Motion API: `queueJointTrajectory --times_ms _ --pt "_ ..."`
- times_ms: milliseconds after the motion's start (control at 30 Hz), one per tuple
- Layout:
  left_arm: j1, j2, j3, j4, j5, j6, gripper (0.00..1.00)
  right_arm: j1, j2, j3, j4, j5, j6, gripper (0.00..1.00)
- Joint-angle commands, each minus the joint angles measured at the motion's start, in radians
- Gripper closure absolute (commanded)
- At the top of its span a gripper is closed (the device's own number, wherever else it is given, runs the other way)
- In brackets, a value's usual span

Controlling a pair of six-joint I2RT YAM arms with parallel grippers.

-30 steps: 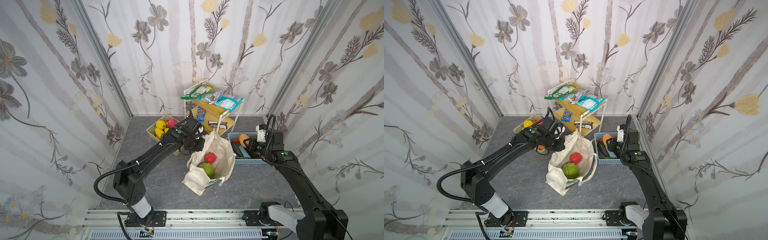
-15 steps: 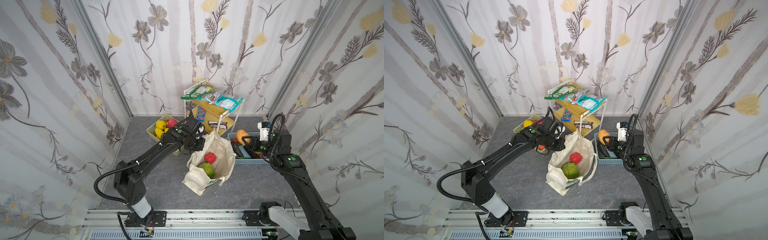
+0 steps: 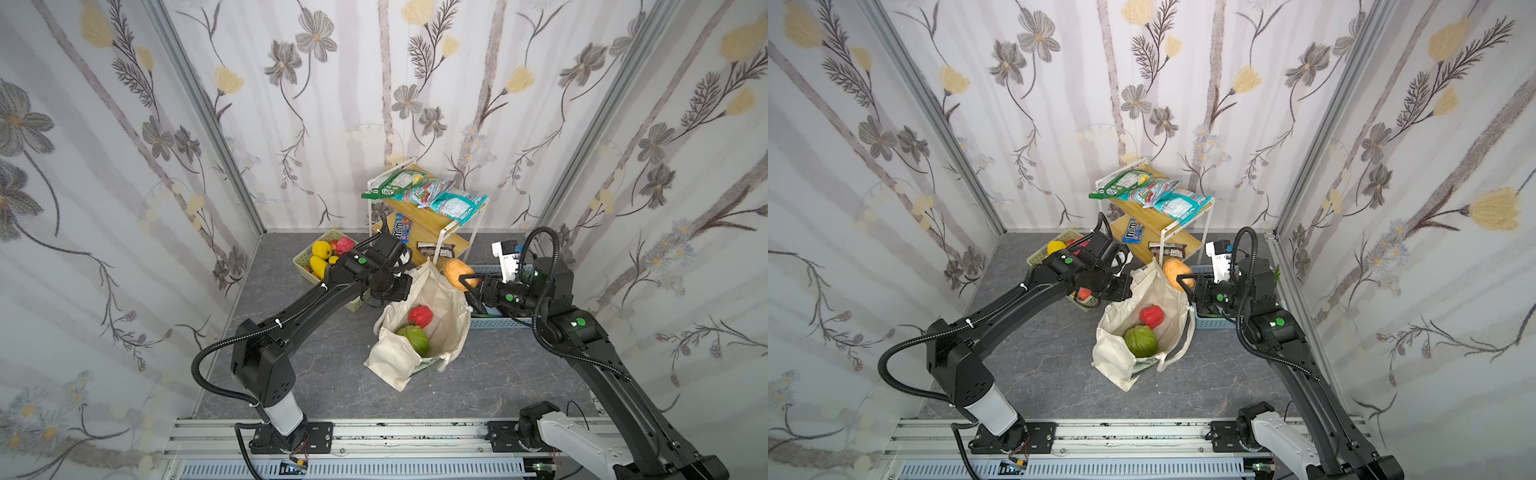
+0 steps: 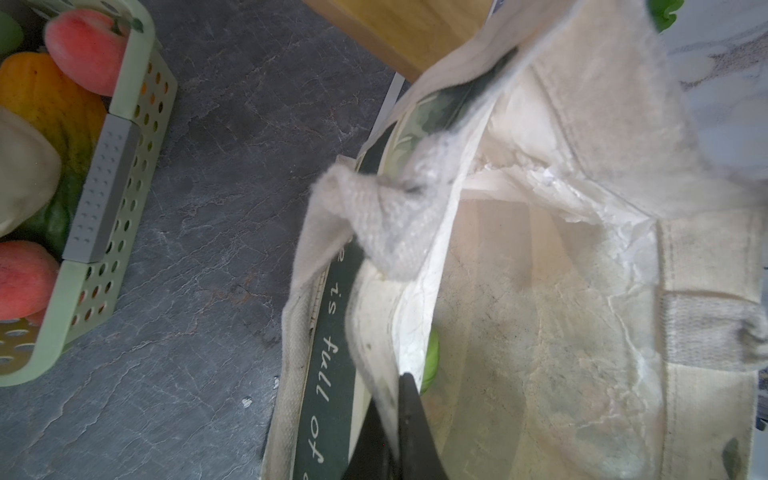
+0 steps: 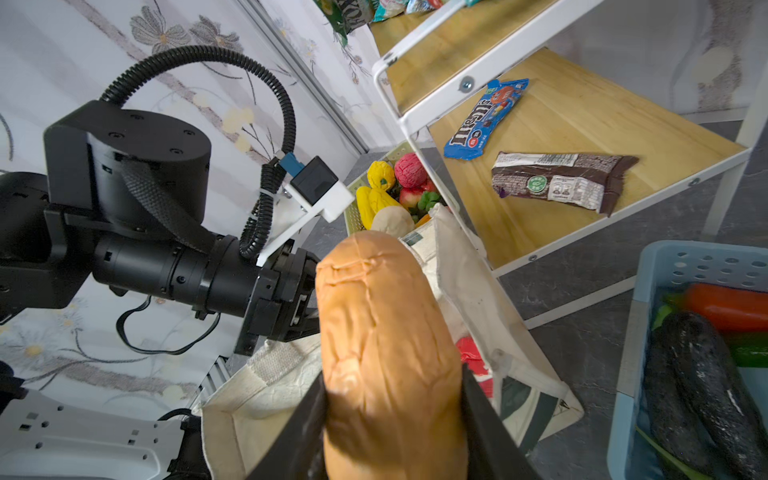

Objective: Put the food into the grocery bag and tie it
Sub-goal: 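Lift the bread loaf with the right gripper and carry it over the bag, then lower the bread loaf into the bag held open by the left gripper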

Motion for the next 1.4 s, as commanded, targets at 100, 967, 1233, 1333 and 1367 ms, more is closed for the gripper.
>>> queueJointTrajectory --times_ms 100,967,1233,1333,1367 --pt "-0.003 0.004 0.017 0.034 -0.013 0.004 1.0 0.081 0.03 0.008 0.054 0.022 0.015 0.58" --pt "-0.01 -0.055 -0.007 0.075 -0.008 -0.002 1.0 0.314 0.236 0.017 -0.022 0.22 -0.06 0.59" --pt "-0.01 -0.08 -0.031 0.102 -0.024 -0.004 1.0 0.369 0.313 0.064 -0.121 0.307 -0.124 0.59" --pt "-0.01 -0.088 -0.039 0.111 -0.024 -0.002 1.0 0.386 0.344 0.074 -0.146 0.313 -0.141 0.59" --pt "-0.01 -0.089 -0.041 0.114 -0.023 -0.001 1.0 0.39 0.352 0.075 -0.149 0.312 -0.144 0.59"
